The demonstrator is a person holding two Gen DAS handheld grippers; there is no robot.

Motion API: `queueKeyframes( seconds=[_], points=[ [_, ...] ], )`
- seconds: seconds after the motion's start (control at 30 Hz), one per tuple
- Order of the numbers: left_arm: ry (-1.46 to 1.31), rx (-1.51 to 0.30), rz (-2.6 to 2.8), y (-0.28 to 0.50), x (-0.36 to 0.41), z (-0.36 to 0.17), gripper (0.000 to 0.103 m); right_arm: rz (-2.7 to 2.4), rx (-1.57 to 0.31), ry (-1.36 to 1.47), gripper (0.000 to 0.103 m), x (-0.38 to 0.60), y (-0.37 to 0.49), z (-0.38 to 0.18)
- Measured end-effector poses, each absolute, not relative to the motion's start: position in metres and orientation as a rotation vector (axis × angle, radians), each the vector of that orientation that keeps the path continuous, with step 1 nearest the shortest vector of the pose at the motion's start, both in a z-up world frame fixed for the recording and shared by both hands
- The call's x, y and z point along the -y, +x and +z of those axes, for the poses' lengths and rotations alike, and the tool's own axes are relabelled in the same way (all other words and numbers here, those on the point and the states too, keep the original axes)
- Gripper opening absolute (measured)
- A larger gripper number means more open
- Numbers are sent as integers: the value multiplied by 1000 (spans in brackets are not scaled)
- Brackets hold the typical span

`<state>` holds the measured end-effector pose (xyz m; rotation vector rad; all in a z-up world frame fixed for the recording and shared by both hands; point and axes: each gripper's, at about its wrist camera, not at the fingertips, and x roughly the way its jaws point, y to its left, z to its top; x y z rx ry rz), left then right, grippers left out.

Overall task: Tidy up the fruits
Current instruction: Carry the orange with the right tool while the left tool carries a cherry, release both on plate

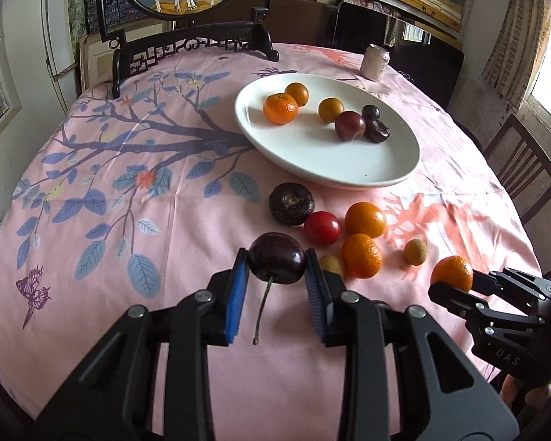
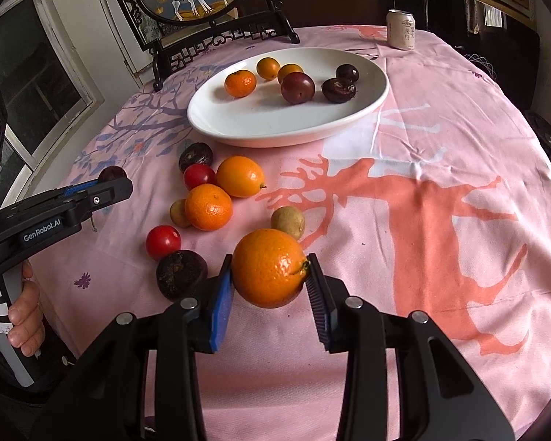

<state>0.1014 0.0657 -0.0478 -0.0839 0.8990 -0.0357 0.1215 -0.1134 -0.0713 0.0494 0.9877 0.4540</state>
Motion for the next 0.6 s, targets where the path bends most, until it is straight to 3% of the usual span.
queueKeyframes(
  seconds=[0.33, 0.6],
  points=[
    [-74, -900, -85, 119, -62, -24, 31, 452, -934, 19, 39, 112, 142, -47],
    [-31, -944, -57, 220, -49, -10, 31, 437, -870, -45, 38, 100, 222, -23]
  ],
)
